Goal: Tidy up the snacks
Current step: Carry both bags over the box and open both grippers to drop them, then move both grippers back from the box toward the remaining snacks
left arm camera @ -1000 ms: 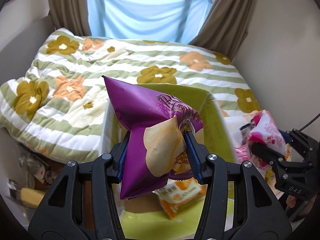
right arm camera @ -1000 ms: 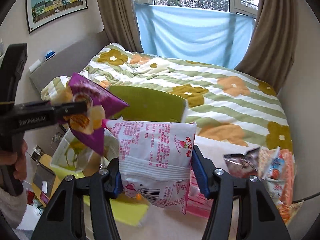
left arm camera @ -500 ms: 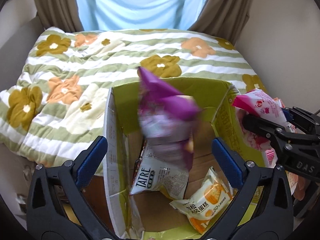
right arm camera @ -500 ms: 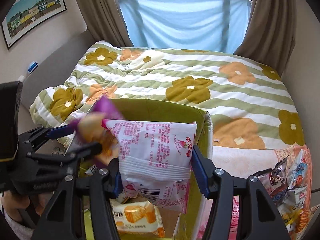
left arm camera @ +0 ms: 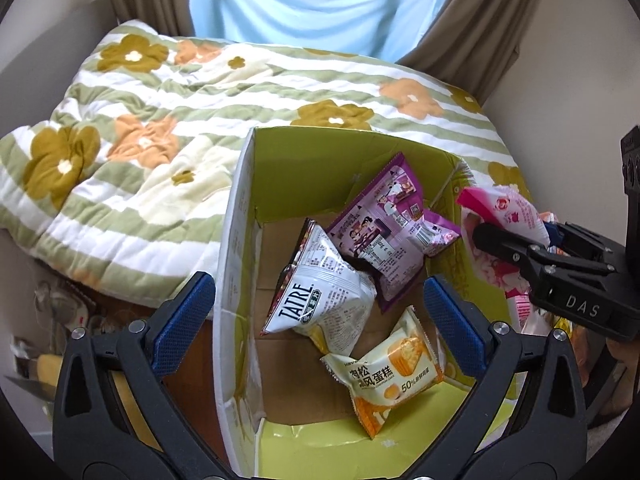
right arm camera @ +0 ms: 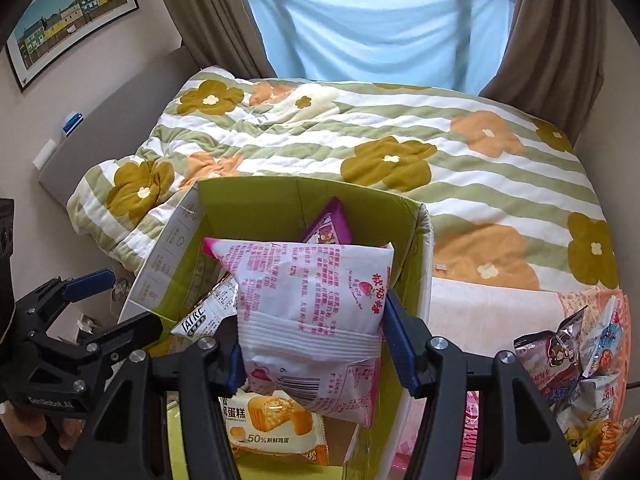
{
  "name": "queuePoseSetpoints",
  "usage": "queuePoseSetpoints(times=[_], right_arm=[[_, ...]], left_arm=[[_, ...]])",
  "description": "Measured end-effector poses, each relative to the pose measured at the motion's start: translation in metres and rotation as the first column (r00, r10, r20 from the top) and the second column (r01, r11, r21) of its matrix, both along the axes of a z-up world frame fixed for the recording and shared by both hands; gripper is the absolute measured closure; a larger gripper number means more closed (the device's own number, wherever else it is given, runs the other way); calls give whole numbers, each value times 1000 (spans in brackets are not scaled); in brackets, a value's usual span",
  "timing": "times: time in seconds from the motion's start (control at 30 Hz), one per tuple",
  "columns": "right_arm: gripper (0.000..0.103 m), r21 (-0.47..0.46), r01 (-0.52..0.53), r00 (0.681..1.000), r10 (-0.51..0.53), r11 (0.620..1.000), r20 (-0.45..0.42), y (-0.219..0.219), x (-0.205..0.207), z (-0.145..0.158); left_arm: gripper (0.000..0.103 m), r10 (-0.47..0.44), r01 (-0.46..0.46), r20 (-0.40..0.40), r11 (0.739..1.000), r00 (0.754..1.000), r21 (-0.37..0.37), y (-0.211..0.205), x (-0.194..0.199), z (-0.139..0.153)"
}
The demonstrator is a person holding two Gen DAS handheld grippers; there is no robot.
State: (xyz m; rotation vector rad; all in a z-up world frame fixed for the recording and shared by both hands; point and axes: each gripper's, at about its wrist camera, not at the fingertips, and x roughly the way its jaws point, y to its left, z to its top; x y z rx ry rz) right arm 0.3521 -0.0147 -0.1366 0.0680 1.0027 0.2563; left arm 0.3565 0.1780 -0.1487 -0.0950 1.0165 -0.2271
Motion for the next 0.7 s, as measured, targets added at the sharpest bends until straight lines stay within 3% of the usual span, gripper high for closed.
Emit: queuePoseSetpoints(times=[0.07,0.17,0.23,0.5,0.7], right_arm=[[46,6,-1,1000,1,1000,4,1,-3,-1],[31,41,-1,999,-2,999,51,-1,-9,3],[8,69,0,996,-6,998,89,-1,-13,9],[6,91,6,993,-17,996,119,-4,-30,17],[6,81,17,987,-30,997,156,-6,-51,30]], left_arm=[[0,9,-9,8,1000,1000,1,1,-4,3],[0,21,-22,16,1000,1000,14,4,-9,7],[0,28,-28,21,999,999,16,7,-12,9],[0,38,-38,26,999,999,0,15,-34,10],[0,12,-12,73,1000,997,9,12,-51,24]])
